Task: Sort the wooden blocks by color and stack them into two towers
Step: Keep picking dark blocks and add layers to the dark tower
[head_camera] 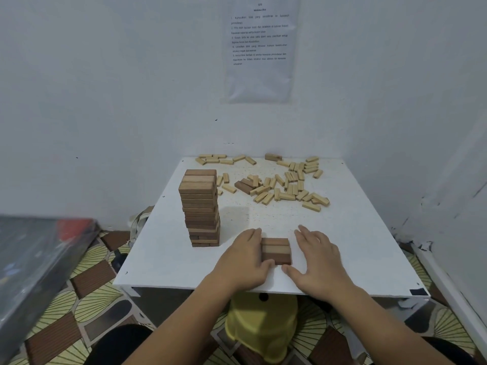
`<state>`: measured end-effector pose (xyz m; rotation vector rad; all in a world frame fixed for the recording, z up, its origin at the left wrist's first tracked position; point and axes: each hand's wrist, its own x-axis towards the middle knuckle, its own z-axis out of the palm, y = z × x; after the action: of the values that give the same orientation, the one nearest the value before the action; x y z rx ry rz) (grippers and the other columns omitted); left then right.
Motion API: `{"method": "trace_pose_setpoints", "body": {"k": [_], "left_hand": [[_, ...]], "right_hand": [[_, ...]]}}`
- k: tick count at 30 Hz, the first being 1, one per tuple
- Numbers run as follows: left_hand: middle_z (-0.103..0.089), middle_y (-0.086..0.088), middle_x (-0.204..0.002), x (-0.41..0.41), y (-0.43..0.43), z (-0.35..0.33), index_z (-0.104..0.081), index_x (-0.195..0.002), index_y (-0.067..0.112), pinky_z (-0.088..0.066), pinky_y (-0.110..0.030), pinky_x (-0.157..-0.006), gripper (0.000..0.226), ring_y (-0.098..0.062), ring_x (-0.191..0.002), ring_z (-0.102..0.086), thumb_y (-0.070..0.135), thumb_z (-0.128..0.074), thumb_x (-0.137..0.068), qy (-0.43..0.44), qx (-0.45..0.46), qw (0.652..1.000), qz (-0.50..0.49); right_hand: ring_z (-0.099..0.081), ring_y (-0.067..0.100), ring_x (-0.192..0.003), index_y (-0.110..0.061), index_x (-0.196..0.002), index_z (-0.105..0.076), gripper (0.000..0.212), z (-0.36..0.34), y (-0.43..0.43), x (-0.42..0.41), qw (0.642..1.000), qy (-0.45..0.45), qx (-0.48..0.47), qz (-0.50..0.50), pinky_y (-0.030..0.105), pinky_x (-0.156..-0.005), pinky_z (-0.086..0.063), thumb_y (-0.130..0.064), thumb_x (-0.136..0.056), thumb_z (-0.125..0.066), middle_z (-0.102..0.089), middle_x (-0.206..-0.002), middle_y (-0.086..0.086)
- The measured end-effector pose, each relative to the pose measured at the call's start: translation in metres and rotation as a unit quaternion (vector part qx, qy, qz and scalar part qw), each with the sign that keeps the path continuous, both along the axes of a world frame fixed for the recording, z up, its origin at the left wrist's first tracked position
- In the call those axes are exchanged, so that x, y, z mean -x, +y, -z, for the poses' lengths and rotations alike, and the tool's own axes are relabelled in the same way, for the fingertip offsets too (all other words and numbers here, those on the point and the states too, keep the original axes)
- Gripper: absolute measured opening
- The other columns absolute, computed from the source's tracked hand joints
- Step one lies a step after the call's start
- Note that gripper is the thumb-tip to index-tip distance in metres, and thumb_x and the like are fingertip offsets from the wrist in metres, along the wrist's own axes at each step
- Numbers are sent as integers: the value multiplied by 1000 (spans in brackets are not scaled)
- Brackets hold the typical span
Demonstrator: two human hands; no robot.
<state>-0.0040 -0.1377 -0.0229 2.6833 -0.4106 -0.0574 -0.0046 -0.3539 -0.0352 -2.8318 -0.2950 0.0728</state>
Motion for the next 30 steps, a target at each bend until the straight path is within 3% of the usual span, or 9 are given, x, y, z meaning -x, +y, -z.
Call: {"method": "trace_pose_setpoints", "body": {"k": [3,5,16,20,30], "left_hand": [[-17,-5,-170,14,-1,15,-16,-163,11,-16,-34,-128,79,-27,-158,-12,56,-38,-103,-12,-30,999,-5],[-3,-7,-174,19,-4,25,-5,-165,9,-2,-35,-130,79,-21,-160,5,56,-26,-105,-17,-54,998,-10],[-1,-5,-174,20,-11,35,-3,-166,11,5,-31,-127,71,-17,-159,7,52,-18,-109,-33,-59,997,-33],[-1,-5,-174,20,-11,34,-4,-166,11,6,-30,-127,70,-17,-159,7,50,-19,-109,-33,-59,997,-37],[-1,-5,-174,22,-14,33,-4,-165,11,10,-28,-124,67,-16,-159,8,47,-17,-110,-32,-64,996,-48]], "right_hand": [[0,25,-157,-23,-164,-3,95,6,4,10,998,-10,68,16,46,-124,-12,-78,-86,-15,4,-172,-2],[0,26,-157,-22,-164,-4,94,10,7,14,997,-21,78,8,48,-125,-12,-73,-85,-5,1,-172,0],[-10,26,-157,-17,-163,-19,84,14,14,14,995,-32,93,-21,51,-123,-15,-62,-92,-11,-14,-171,-1],[-19,28,-155,-16,-161,-28,81,18,14,13,995,-42,88,-15,53,-121,-22,-60,-94,-19,-23,-169,1],[-7,25,-157,-14,-164,-13,84,17,20,15,995,-31,91,-15,49,-125,-13,-56,-91,-10,-9,-172,3]]}}
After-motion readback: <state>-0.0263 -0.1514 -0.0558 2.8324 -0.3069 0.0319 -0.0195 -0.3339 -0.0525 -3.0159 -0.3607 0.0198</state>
